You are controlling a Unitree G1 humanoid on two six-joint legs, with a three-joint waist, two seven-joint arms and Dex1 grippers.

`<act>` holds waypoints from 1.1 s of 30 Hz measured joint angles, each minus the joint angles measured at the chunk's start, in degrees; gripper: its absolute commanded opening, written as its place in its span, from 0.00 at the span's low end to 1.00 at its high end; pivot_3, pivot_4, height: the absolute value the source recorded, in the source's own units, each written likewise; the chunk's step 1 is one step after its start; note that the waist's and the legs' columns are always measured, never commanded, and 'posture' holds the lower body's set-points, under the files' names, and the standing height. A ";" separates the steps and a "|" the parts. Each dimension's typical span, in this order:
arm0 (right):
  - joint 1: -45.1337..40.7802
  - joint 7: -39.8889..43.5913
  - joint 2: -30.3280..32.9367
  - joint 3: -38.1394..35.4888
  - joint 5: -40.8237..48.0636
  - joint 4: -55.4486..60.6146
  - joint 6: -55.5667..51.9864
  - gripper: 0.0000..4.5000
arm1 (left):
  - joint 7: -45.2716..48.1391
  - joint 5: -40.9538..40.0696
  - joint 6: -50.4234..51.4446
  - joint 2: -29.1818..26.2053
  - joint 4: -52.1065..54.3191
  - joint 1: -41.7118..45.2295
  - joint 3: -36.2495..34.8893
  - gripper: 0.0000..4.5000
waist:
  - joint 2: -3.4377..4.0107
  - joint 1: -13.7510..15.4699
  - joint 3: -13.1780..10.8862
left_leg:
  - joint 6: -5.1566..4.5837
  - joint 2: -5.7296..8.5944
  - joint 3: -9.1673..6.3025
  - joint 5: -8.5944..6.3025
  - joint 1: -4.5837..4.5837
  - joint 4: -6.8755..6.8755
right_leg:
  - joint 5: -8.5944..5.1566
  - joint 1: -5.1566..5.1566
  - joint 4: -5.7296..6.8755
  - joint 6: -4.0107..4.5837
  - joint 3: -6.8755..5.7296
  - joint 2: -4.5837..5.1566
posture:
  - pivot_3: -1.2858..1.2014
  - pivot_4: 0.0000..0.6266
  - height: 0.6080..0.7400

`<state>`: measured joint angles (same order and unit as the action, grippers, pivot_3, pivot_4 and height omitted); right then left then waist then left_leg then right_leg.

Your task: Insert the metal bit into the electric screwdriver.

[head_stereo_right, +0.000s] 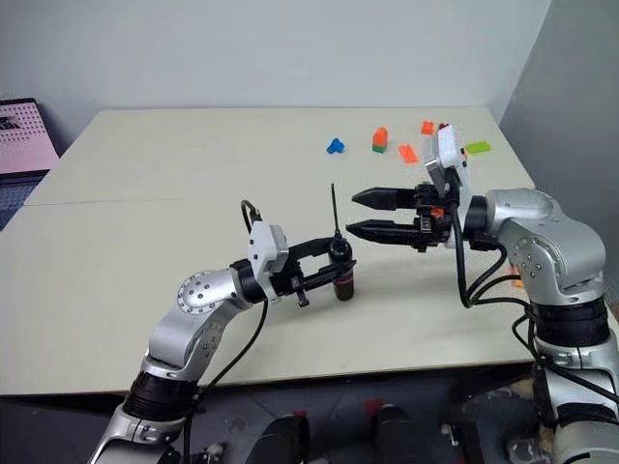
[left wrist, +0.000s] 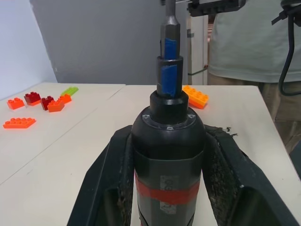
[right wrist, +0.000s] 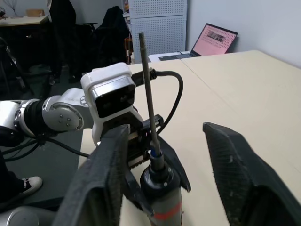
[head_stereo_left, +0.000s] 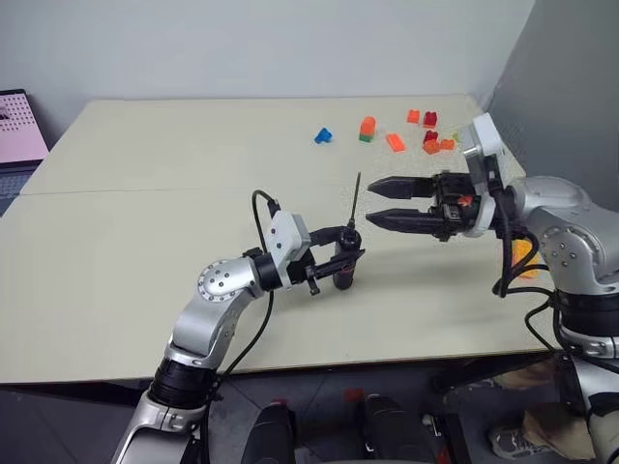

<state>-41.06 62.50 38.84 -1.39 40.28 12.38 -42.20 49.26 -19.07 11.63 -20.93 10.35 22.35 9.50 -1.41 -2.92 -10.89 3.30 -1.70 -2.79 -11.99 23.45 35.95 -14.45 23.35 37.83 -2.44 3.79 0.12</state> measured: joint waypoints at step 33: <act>11.45 -0.48 21.64 2.58 -16.97 13.96 8.14 0.86 | 8.96 40.82 -24.47 -2.81 -58.39 39.65 20.76 0.68 | 0.01 1.08 -0.09 | -0.10 0.04 0.12 -0.07 0.46 0.05 | 0.00 0.38 -0.05 -0.33 0.05 0.04 | 0.52 0.24 1.00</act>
<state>-29.61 62.02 60.48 1.19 23.31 26.33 -34.06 58.22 21.75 -12.84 -23.74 -48.04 62.00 30.26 -1.41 -1.84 -10.97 3.20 -1.67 -2.67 -12.06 23.91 36.00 -14.44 23.74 37.78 -2.77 3.84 0.16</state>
